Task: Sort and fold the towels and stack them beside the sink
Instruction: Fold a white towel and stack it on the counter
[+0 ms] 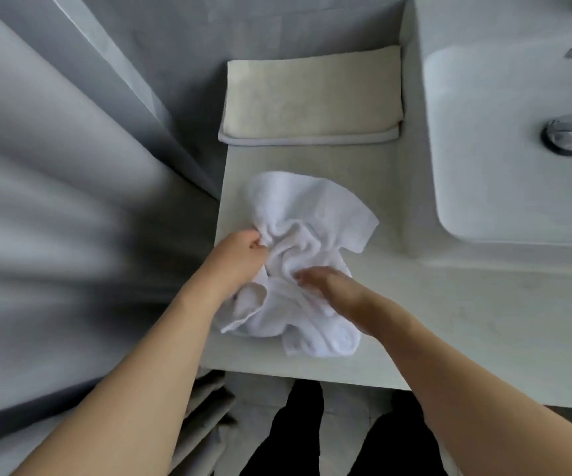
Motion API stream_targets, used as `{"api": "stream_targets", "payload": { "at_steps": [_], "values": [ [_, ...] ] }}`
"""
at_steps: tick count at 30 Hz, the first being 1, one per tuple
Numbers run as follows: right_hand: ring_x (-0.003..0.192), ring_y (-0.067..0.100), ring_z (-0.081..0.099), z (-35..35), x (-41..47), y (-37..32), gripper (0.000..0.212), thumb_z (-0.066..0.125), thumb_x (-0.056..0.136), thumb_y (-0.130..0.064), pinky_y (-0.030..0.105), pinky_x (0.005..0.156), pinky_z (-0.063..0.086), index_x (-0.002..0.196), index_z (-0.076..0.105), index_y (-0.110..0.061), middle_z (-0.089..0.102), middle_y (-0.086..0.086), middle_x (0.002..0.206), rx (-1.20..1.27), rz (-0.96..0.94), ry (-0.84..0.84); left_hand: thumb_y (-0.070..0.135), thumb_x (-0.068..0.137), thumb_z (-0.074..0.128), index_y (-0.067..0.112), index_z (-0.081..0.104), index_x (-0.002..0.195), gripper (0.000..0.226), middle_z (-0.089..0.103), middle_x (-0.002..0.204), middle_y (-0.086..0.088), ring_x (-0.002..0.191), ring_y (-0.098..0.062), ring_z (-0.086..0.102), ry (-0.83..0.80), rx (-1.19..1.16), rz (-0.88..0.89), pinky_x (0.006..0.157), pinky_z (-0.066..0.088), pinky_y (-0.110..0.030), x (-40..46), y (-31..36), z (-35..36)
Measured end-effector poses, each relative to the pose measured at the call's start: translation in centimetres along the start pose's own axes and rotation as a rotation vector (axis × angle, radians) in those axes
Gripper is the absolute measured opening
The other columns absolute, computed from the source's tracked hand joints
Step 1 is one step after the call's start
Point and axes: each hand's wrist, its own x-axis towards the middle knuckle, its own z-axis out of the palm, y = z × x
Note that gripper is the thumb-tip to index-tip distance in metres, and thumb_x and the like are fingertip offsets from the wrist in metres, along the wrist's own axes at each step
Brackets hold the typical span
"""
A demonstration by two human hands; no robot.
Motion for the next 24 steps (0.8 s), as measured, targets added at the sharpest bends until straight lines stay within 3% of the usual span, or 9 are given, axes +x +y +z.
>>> {"api": "stream_targets", "payload": {
  "at_steps": [1, 3, 6, 9, 11, 14, 16, 21, 24],
  "values": [
    [0.091, 0.020, 0.059, -0.5, 0.7, -0.4, 0.019, 0.053, 0.091, -0.031, 0.034, 0.083, 0.046, 0.085, 0.064, -0.017, 0.064, 0.003, 0.093, 0.059, -0.029, 0.191, 0.023, 0.095, 0.046, 0.018, 0.067, 0.090, 0.023, 0.065, 0.085, -0.001, 0.080, -0.019, 0.058, -0.115, -0.073, -0.017, 0.068, 0.044, -0.032, 0.7, -0.6, -0.3],
    [0.090, 0.026, 0.055, -1.9, 2.0, -0.3, 0.016, 0.052, 0.087, -0.032, 0.033, 0.076, 0.044, 0.089, 0.055, -0.016, 0.057, 0.006, 0.094, -0.017, -0.015, 0.574, 0.015, 0.096, 0.042, 0.029, 0.074, 0.105, 0.036, 0.069, 0.099, 0.009, 0.094, -0.014, 0.062, -0.158, -0.281, -0.054, 0.085, 0.050, -0.030, 1.7, -1.0, -0.7],
    [0.120, 0.032, 0.045, -3.4, 4.3, -0.2, 0.045, 0.058, 0.087, -0.030, 0.037, 0.103, 0.038, 0.124, 0.046, -0.007, 0.047, 0.015, 0.127, -0.008, 0.161, 0.779, -0.001, 0.094, 0.040, 0.018, 0.072, 0.106, 0.039, 0.067, 0.091, 0.008, 0.083, -0.008, 0.062, -0.024, -0.572, -0.179, 0.071, 0.050, -0.021, 3.0, -0.8, -1.0],
    [0.125, 0.032, 0.042, -3.8, 6.3, -1.0, 0.065, 0.067, 0.080, -0.039, 0.040, 0.109, 0.035, 0.131, 0.042, -0.007, 0.042, 0.013, 0.133, 0.075, 0.254, 0.814, 0.009, 0.089, 0.060, 0.005, 0.072, 0.094, 0.014, 0.073, 0.085, -0.010, 0.081, -0.022, 0.068, -0.047, -0.720, -0.327, 0.073, 0.054, -0.028, 4.3, -0.2, -0.7],
    [0.119, 0.029, 0.047, -3.7, 7.3, -1.6, 0.068, 0.071, 0.071, -0.043, 0.041, 0.105, 0.041, 0.126, 0.047, -0.011, 0.048, 0.007, 0.127, 0.190, 0.266, 0.844, 0.024, 0.084, 0.072, 0.004, 0.074, 0.097, 0.024, 0.076, 0.088, -0.013, 0.087, -0.025, 0.072, -0.110, -0.762, -0.419, 0.085, 0.057, -0.036, 4.9, 0.4, -0.6],
    [0.080, 0.026, 0.062, -4.0, 8.2, -2.0, 0.040, 0.066, 0.059, -0.036, 0.033, 0.073, 0.054, 0.091, 0.063, -0.013, 0.065, 0.001, 0.086, 0.474, 0.205, 0.890, 0.029, 0.085, 0.073, 0.008, 0.074, 0.091, 0.022, 0.076, 0.086, -0.010, 0.085, -0.025, 0.072, -0.215, -0.808, -0.447, 0.087, 0.057, -0.038, 5.6, 1.6, -0.4],
    [0.063, 0.024, 0.053, -4.3, 8.2, -2.7, 0.013, 0.061, 0.065, -0.024, 0.029, 0.057, 0.043, 0.071, 0.056, -0.014, 0.055, -0.001, 0.065, 0.580, 0.155, 0.896, 0.031, 0.087, 0.072, 0.010, 0.074, 0.089, 0.021, 0.075, 0.086, -0.008, 0.082, -0.024, 0.069, -0.317, -0.913, -0.461, 0.085, 0.056, -0.037, 5.7, 2.6, -0.2],
    [0.058, 0.014, 0.042, -5.3, 7.9, -4.7, 0.005, 0.052, 0.083, -0.010, 0.017, 0.047, 0.036, 0.085, 0.050, -0.015, 0.047, -0.005, 0.068, 0.832, -0.056, 0.969, 0.022, 0.092, 0.062, 0.013, 0.062, 0.099, 0.011, 0.067, 0.098, -0.014, 0.089, -0.027, 0.064, -0.262, -1.078, -0.295, 0.085, 0.053, -0.043, 6.0, 3.3, 0.8],
    [0.059, 0.014, 0.038, -6.1, 7.8, -4.5, 0.012, 0.048, 0.082, -0.005, 0.023, 0.055, 0.036, 0.083, 0.045, -0.017, 0.043, -0.003, 0.071, 0.906, -0.092, 0.987, 0.018, 0.091, 0.059, 0.013, 0.054, 0.094, 0.008, 0.063, 0.093, -0.015, 0.086, -0.028, 0.063, -0.128, -1.261, -0.190, 0.080, 0.051, -0.045, 6.0, 2.1, 0.3]
  ]
}}
